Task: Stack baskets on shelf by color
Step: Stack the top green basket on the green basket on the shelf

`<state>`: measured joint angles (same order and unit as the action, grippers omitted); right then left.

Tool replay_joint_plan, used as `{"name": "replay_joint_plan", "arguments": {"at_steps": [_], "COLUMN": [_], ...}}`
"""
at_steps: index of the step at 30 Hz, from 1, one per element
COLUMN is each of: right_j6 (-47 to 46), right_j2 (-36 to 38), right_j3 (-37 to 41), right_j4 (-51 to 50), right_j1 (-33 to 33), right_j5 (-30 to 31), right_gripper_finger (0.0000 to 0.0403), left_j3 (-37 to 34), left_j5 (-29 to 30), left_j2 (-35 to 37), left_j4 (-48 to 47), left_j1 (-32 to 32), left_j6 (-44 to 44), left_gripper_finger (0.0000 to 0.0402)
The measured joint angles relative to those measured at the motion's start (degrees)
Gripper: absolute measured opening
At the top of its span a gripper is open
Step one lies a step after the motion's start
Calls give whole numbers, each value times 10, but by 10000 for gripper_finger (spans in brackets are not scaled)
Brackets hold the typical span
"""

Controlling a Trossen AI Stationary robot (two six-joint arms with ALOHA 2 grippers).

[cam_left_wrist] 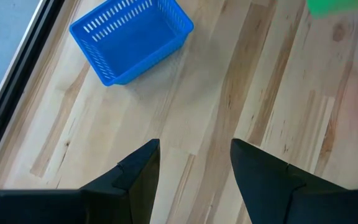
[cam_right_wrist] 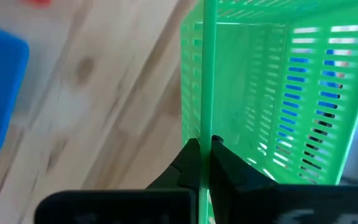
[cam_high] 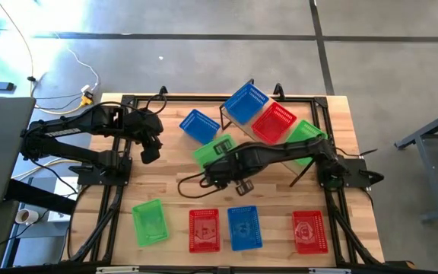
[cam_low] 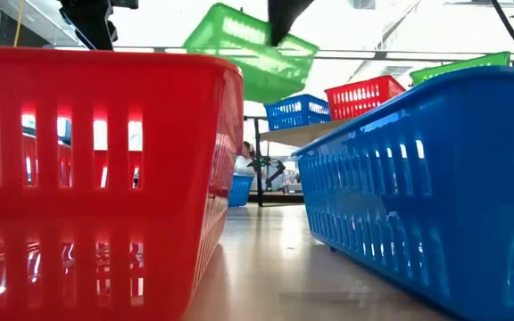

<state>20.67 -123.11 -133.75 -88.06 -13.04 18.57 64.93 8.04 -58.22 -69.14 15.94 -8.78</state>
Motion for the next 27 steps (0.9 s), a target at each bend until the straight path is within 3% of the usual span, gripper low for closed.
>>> {"name": "replay_joint_plan", "arguments": {"at_steps": [18, 27], "right_j6": [-28, -43], "right_j2": [171, 333], "right_j3": [18, 260], "right_j4": [-17, 6], "right_j1": [3, 11], "right_j5": [63, 93], "right_gripper_finger": [0, 0], "left_j3": [0, 0], "left_j5": [1, 2], "left_j2": [0, 0], "left_j4": [1, 1], "left_j1": [0, 0], "left_j6": [-16, -26], "left_gripper_finger": [186, 186]}}
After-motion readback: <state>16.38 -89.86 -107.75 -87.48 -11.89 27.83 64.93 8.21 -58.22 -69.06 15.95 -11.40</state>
